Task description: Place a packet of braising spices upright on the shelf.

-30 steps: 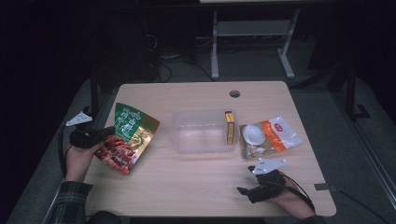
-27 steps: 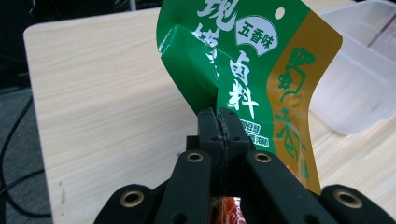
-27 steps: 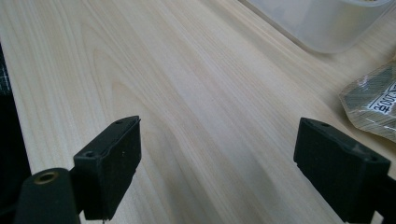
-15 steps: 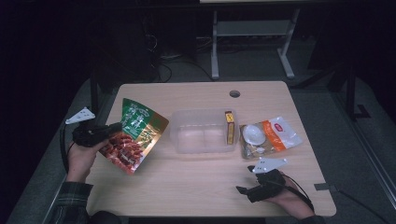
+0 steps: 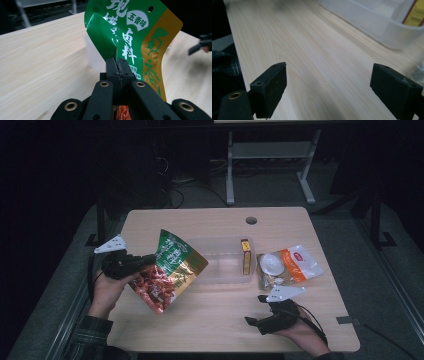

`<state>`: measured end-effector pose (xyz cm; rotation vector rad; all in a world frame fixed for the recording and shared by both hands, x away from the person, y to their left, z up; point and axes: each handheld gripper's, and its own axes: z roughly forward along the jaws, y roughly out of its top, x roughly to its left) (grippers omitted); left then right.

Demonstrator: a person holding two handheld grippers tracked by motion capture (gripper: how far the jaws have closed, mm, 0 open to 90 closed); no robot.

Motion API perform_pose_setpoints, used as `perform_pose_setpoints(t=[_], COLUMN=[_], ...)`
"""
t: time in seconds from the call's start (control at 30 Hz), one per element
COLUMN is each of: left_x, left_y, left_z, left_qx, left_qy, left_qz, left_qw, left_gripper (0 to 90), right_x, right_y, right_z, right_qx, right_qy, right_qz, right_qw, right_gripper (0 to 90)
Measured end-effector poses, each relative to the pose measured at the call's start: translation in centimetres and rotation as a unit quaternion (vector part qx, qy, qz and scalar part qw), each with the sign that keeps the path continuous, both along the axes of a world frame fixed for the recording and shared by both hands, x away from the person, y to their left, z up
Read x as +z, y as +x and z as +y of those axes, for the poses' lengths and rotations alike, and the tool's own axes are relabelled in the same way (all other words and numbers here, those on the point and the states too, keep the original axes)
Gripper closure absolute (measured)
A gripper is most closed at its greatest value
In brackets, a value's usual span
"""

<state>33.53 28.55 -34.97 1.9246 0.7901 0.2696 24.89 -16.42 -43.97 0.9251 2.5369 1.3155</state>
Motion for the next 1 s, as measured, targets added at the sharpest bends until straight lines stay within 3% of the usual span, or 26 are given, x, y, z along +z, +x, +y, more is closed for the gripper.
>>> perform_pose_setpoints(t=[0.13,0.27,0.63,1.0], left_x=[-0.2,-0.4,-1.0,-1.6], left_y=[-0.2,-0.4,-0.8,-1.3], left_z=[-2.0,-3.6,-6.5,-8.7], left_qx=[-0.029,-0.049,-0.071,-0.095], left_qy=[0.004,0.005,-0.007,-0.016], left_qz=[0.004,0.005,0.002,0.003], left_qw=[0.9996,0.9988,0.9974,0.9953], left_gripper=[90.0,90.0,90.0,90.0], right_x=[0.5,1.0,2.1,1.9], right_y=[0.4,1.0,2.1,3.5], right_z=[0.3,0.6,1.9,4.6], right_qx=[-0.006,-0.004,-0.001,0.022], right_qy=[0.016,0.029,0.071,0.094], right_qz=[0.006,-0.005,-0.025,-0.015], right_qw=[0.9998,0.9995,0.9972,0.9953], right_gripper=[13.6,13.9,14.3,18.7])
